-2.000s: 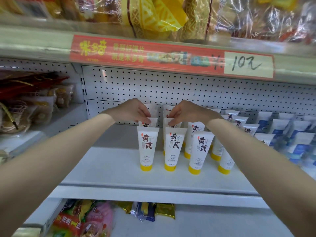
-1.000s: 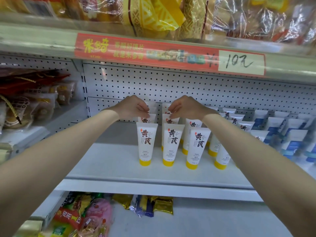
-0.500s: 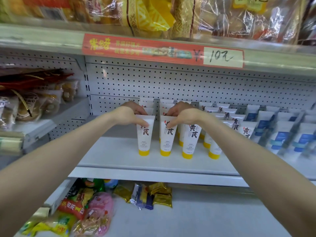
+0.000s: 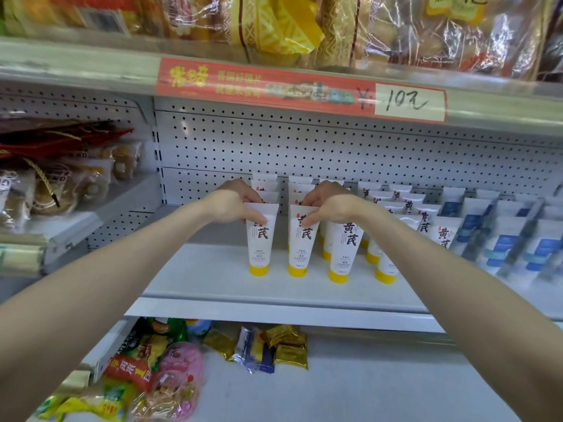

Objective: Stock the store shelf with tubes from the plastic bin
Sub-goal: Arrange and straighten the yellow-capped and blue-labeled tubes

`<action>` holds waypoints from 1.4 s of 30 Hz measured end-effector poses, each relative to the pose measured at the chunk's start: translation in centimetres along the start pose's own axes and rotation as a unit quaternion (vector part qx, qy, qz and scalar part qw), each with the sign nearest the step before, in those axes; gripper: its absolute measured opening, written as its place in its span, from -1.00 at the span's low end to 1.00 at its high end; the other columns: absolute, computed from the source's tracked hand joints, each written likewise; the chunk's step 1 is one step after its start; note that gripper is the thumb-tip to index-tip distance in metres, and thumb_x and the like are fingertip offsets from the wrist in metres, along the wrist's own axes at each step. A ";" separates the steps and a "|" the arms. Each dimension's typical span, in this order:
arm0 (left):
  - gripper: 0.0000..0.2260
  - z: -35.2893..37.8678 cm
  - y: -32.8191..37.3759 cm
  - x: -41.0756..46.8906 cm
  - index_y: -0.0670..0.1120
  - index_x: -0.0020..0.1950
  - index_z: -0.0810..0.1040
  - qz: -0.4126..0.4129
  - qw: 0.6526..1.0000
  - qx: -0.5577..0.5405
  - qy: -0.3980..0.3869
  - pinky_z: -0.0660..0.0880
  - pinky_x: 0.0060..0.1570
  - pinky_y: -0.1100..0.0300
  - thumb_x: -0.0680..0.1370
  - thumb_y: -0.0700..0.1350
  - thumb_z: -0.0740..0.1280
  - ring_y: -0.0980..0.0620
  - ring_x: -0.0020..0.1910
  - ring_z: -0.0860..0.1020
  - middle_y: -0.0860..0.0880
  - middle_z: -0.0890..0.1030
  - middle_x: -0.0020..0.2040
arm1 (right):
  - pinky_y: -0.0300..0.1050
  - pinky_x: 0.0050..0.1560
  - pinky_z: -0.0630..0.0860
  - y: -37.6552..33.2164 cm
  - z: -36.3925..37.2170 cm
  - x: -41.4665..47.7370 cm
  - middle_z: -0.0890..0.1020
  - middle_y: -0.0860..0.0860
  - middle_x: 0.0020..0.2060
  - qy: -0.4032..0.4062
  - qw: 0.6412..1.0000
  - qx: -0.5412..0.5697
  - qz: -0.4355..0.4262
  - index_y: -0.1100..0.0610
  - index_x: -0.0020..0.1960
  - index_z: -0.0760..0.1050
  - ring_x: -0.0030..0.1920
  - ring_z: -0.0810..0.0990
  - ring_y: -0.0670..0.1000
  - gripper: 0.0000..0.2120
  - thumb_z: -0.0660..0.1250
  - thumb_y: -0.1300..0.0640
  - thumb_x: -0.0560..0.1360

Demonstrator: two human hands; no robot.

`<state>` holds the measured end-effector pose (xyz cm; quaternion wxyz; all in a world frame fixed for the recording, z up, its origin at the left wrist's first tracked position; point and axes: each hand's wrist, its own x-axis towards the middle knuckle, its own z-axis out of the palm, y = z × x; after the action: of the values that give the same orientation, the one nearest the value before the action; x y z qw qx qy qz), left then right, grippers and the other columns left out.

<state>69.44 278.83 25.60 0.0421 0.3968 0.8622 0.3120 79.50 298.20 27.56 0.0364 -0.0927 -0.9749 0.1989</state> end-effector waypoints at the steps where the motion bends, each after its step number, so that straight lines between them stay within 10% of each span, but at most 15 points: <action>1: -0.85 0.0 0.0 0.0 -0.13 -0.12 0.65 -0.001 1.000 0.003 0.000 0.42 -0.28 0.28 0.36 -0.12 0.51 0.05 -0.31 0.53 -0.02 0.59 -0.26 | -0.27 0.04 0.35 0.0 0.0 0.0 0.56 0.05 0.21 -0.001 1.000 0.001 0.001 0.16 0.28 0.48 0.19 0.52 -0.01 -0.47 0.51 0.12 0.35; 42: -0.81 -0.1 -0.3 -0.4 -0.13 -0.06 0.63 0.006 1.000 0.016 -0.002 0.39 -0.24 0.25 0.39 -0.09 0.49 0.01 -0.20 0.51 -0.15 0.63 -0.07 | -0.23 0.02 0.38 -0.3 0.2 -0.7 0.57 0.03 0.18 0.002 1.000 -0.004 -0.017 0.14 0.27 0.49 0.07 0.50 -0.03 -0.52 0.48 0.12 0.38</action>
<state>69.54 278.38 25.43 0.0352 0.4034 0.8646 0.2976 80.13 297.68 27.50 0.0408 -0.0769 -0.9771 0.1943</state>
